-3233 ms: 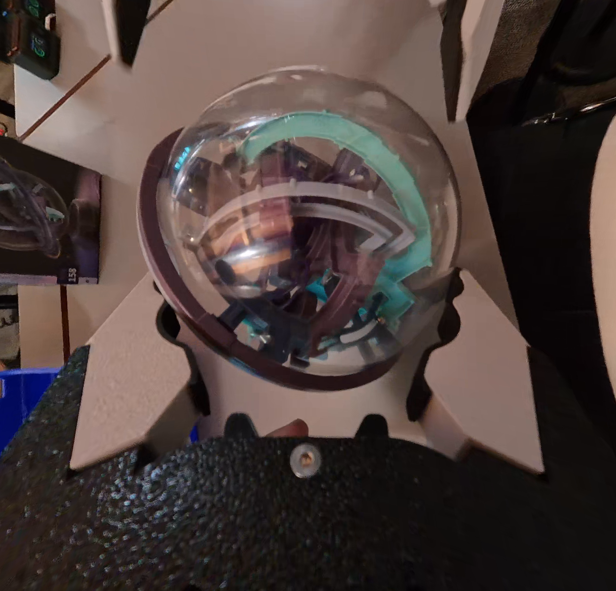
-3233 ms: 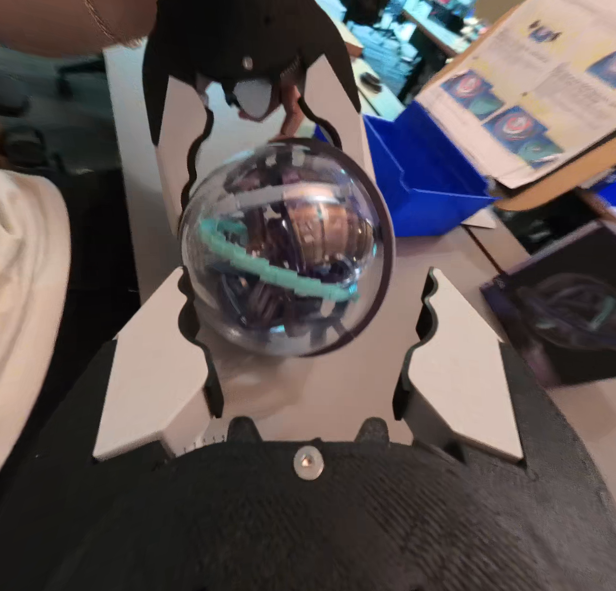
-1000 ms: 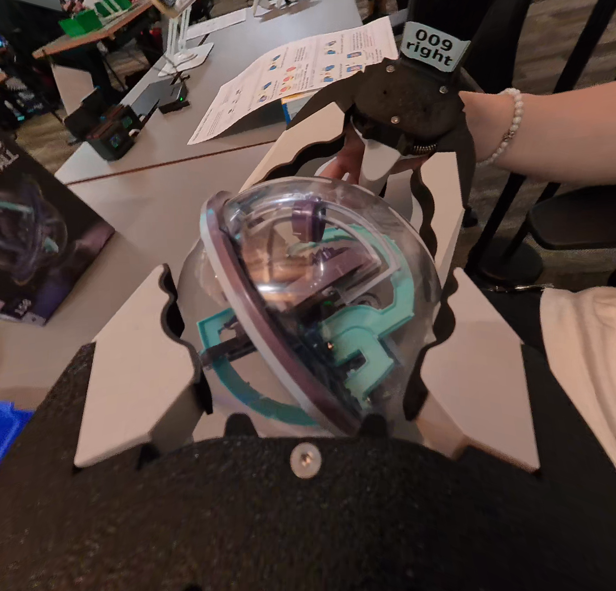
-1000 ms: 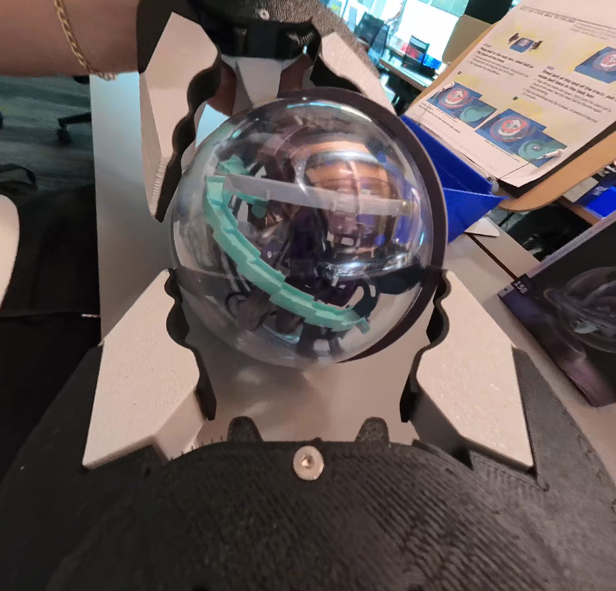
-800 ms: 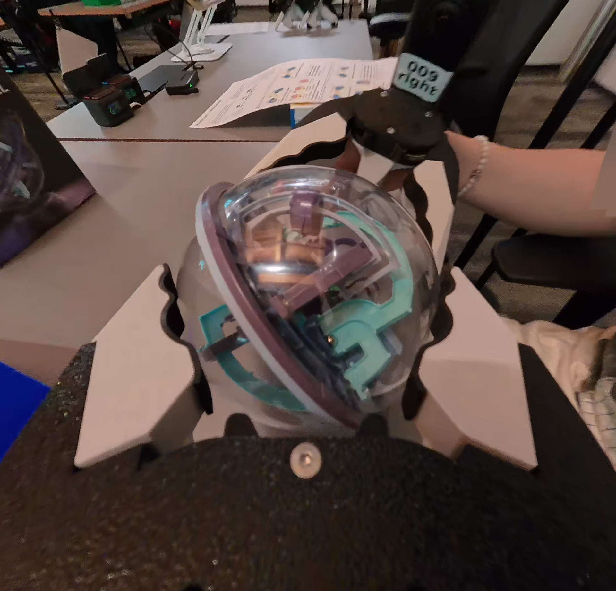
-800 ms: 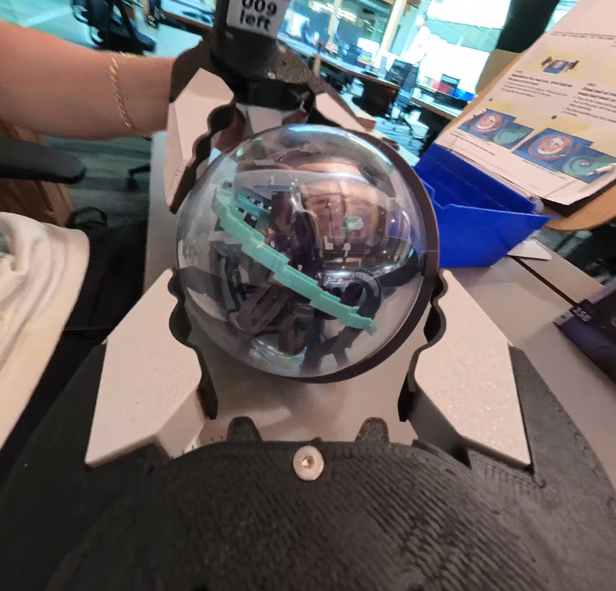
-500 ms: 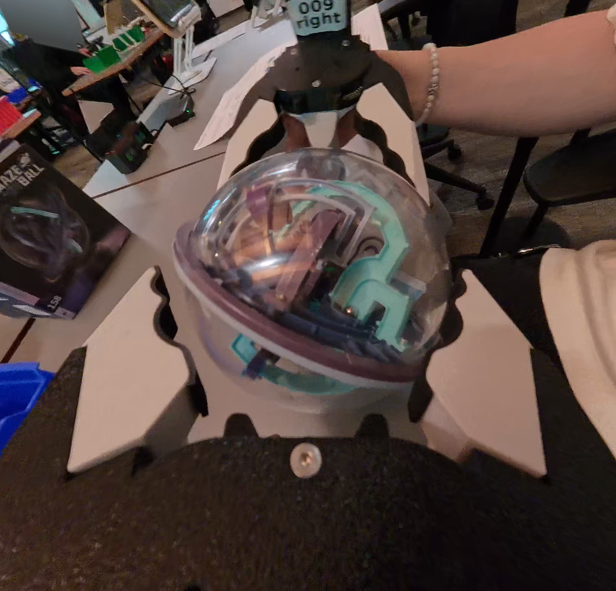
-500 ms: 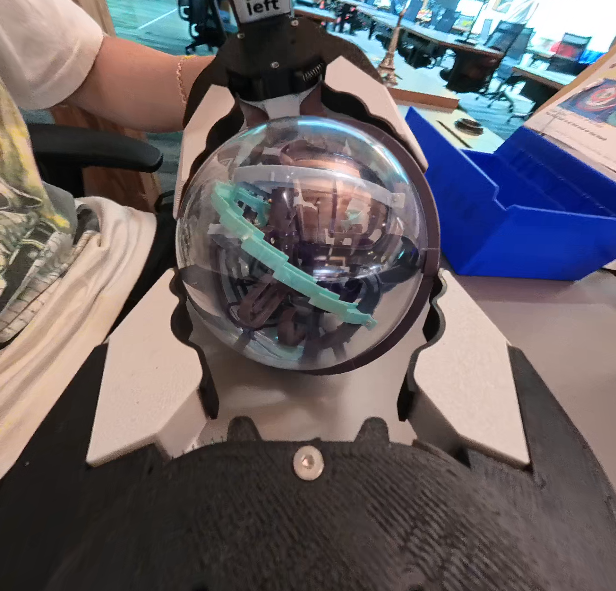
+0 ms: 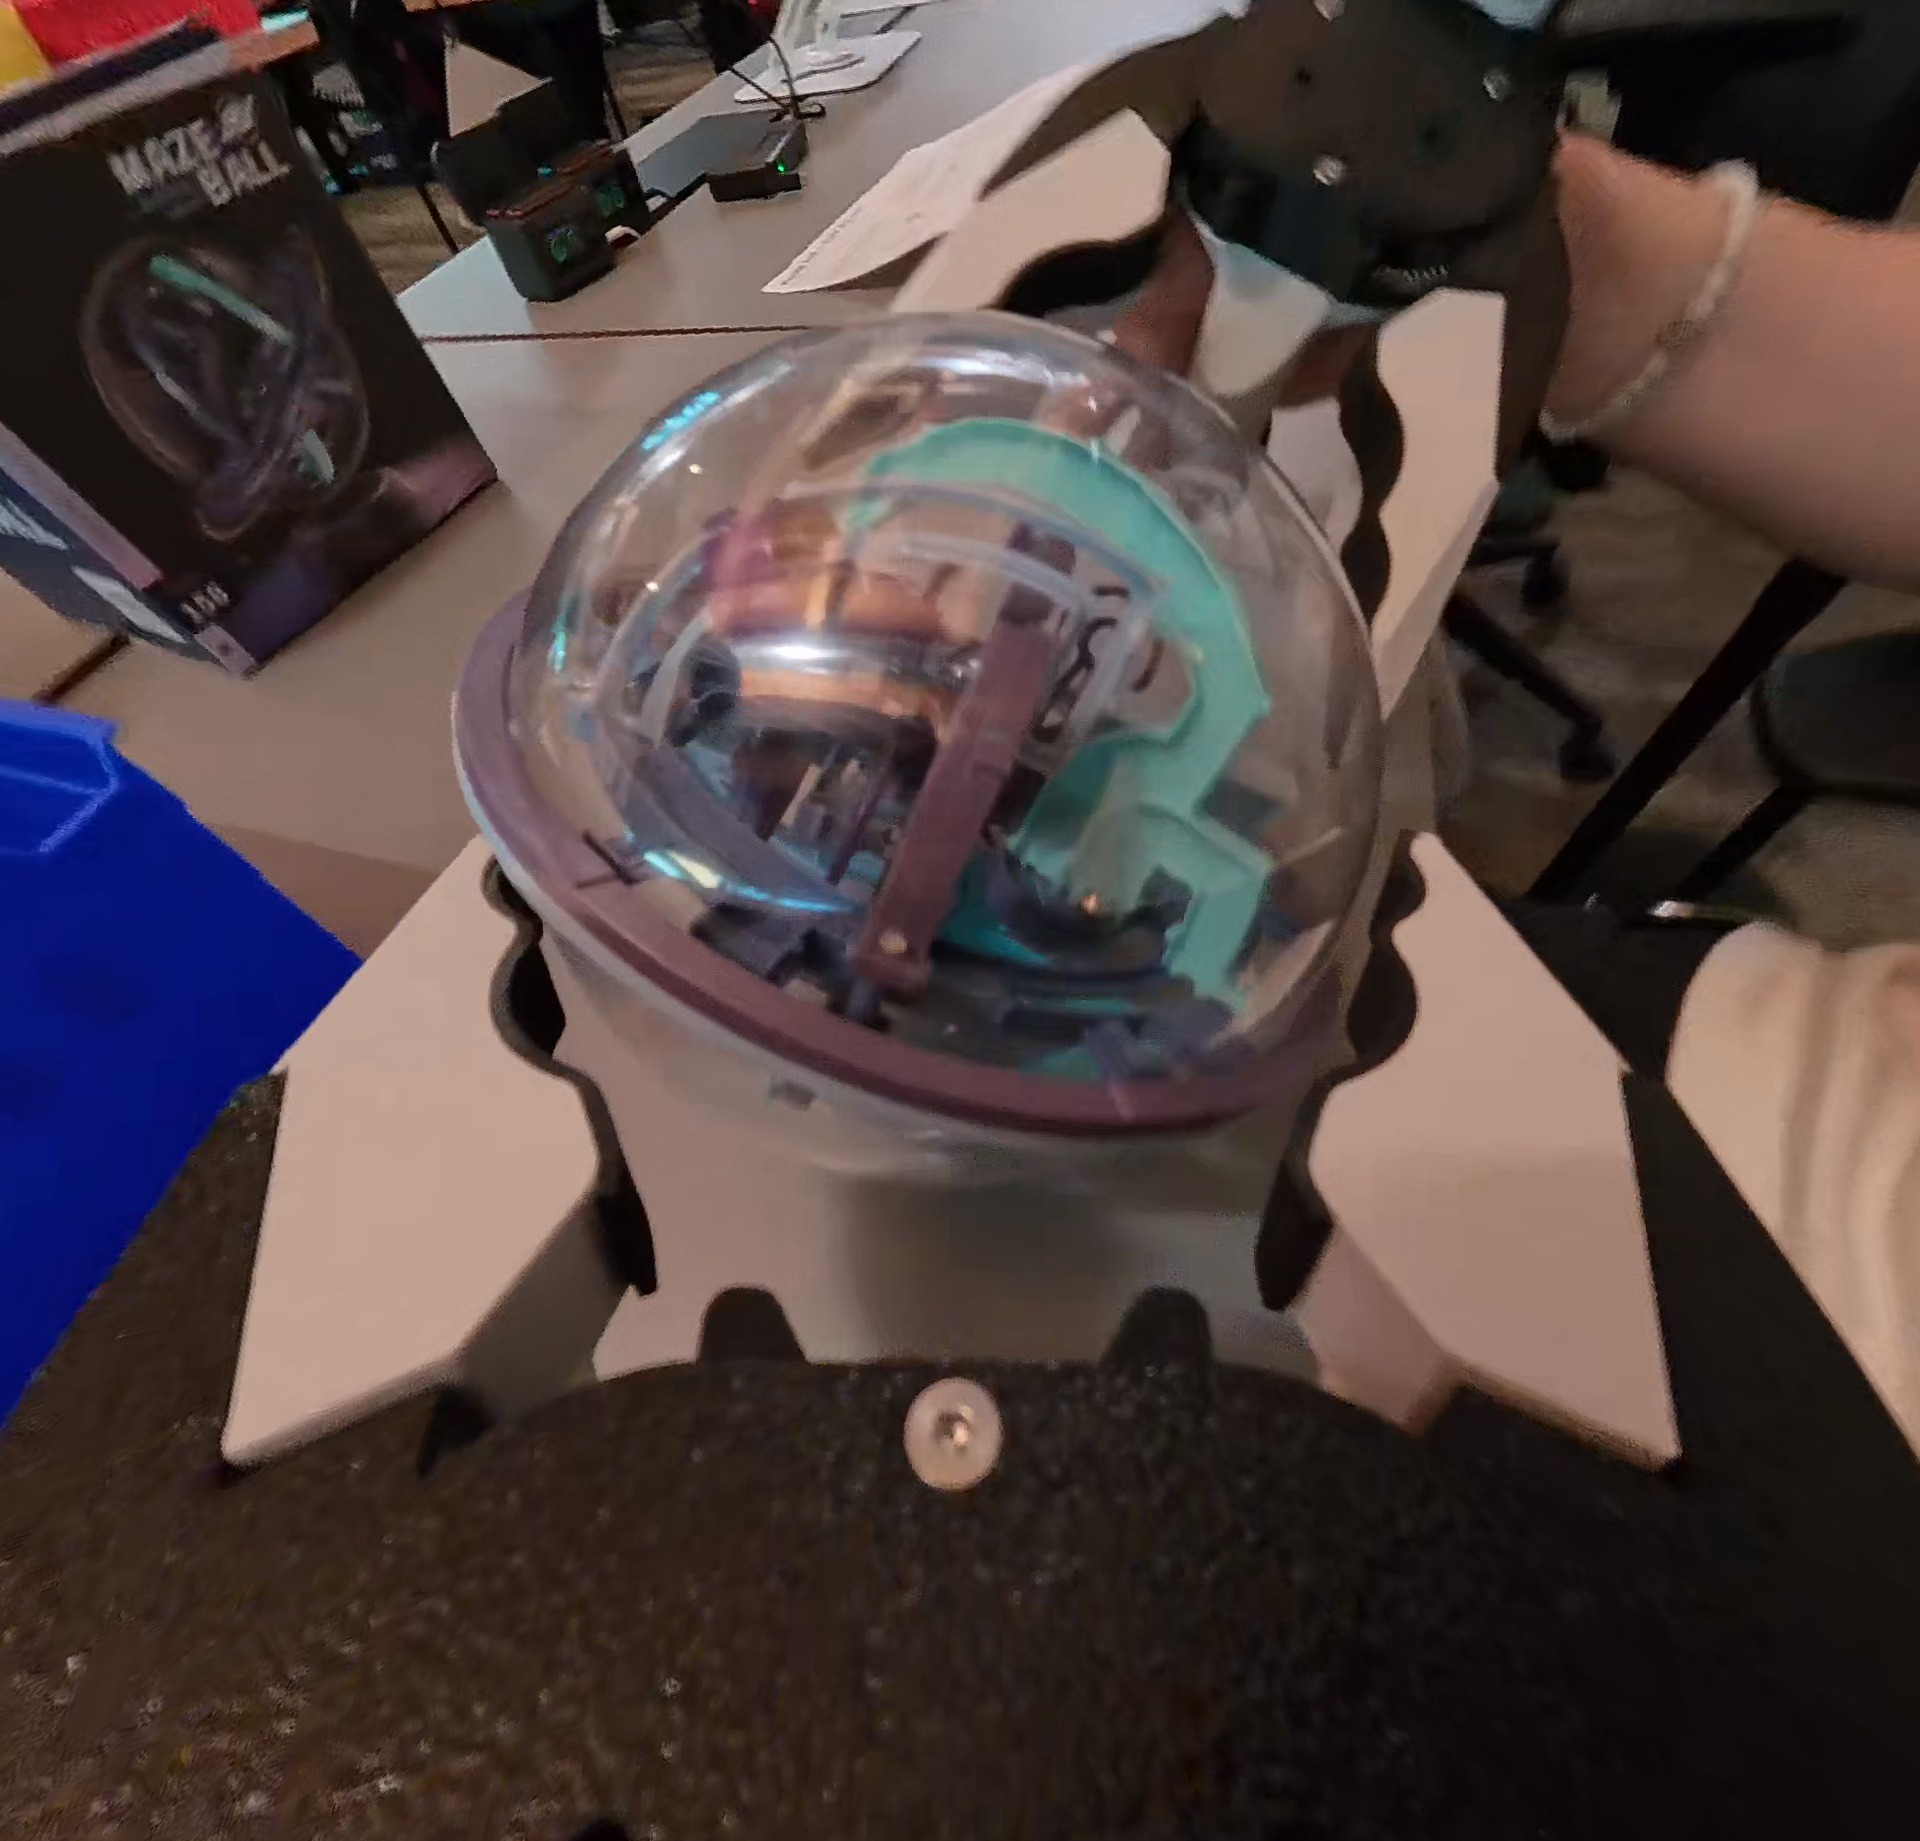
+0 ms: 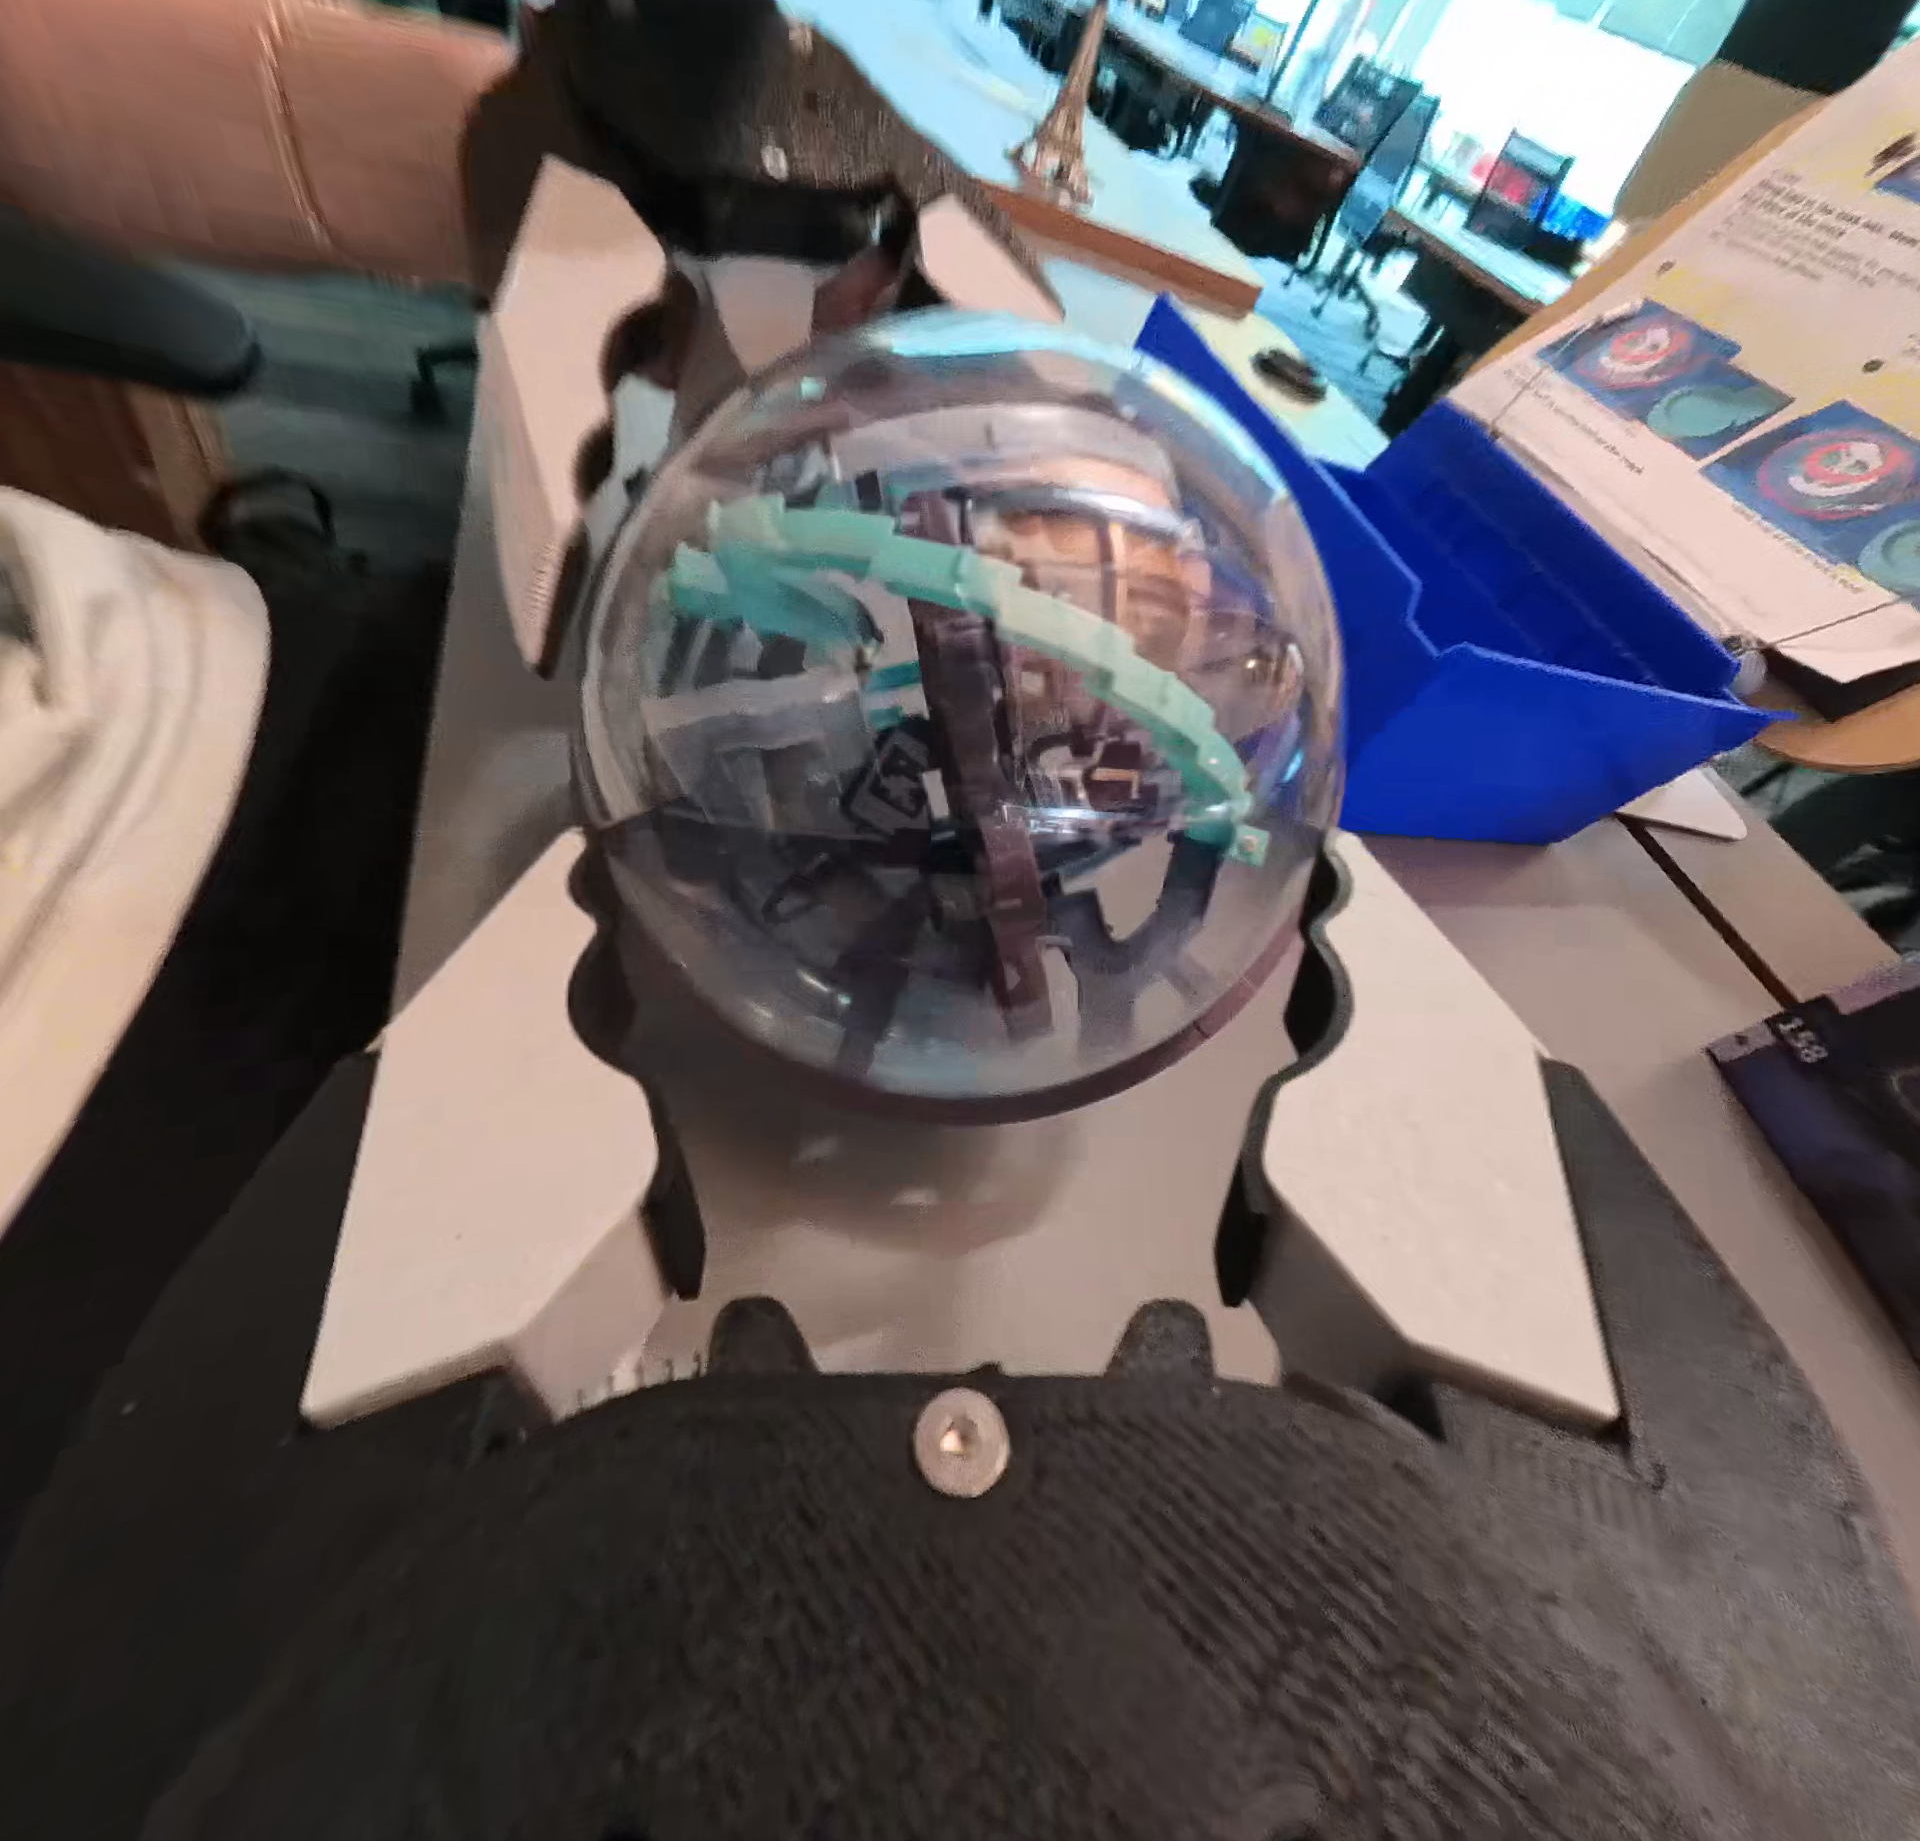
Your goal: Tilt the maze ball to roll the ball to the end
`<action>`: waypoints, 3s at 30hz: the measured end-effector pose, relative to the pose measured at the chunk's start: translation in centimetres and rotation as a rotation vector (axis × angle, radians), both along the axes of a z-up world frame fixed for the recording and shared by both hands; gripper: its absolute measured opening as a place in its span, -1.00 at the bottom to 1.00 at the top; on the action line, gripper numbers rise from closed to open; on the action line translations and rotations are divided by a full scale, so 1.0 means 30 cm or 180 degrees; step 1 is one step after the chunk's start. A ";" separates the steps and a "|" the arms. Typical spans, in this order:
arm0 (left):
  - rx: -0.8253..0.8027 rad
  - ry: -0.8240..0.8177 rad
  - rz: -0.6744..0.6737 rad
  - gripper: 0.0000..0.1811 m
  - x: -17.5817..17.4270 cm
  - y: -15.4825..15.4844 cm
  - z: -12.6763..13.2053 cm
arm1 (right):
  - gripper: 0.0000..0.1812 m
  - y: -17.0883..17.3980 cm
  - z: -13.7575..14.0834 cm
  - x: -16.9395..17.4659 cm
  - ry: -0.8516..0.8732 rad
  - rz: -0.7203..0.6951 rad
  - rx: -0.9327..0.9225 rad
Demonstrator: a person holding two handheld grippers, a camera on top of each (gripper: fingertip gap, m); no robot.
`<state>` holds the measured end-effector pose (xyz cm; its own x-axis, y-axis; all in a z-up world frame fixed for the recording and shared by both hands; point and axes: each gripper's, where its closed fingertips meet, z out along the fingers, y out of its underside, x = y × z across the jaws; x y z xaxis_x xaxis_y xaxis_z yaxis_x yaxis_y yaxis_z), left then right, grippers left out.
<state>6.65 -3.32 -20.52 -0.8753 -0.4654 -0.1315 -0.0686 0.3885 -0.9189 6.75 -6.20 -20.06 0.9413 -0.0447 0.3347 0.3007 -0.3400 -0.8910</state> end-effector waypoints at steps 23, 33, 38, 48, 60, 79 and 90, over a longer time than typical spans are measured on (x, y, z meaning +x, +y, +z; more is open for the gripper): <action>0.1352 0.0128 -0.0392 0.72 0.082 0.097 -0.019 | 0.35 0.023 0.022 -0.004 -0.0303 0.0077 -0.0386; 0.1084 0.0523 -0.0315 0.72 0.012 0.039 -0.004 | 0.39 0.003 -0.116 0.109 -0.0895 -0.0109 -0.1085; 0.0965 -0.0502 -0.0987 0.67 -0.003 0.028 0.054 | 0.35 0.047 -0.100 0.094 -0.0757 0.0207 -0.0896; 0.1304 -0.0377 -0.0285 0.73 0.057 0.076 0.010 | 0.25 0.034 -0.063 0.116 -0.0271 -0.0076 -0.0504; 0.0925 0.0111 0.0116 0.72 0.036 0.023 0.027 | 0.33 0.028 -0.069 0.077 -0.0506 -0.0017 -0.0596; 0.0502 0.0487 0.0773 0.71 0.047 0.089 -0.019 | 0.41 0.085 -0.061 0.080 -0.0308 0.0206 -0.0565; 0.0768 -0.0109 0.0373 0.74 0.075 0.102 0.013 | 0.50 0.124 -0.079 0.124 0.0008 0.0289 -0.0607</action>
<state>8.90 -0.26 -20.14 -0.8104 -0.5149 -0.2795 -0.0965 0.5879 -0.8032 10.46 -2.48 -22.43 0.9394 0.1044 0.3265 0.3356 -0.4743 -0.8139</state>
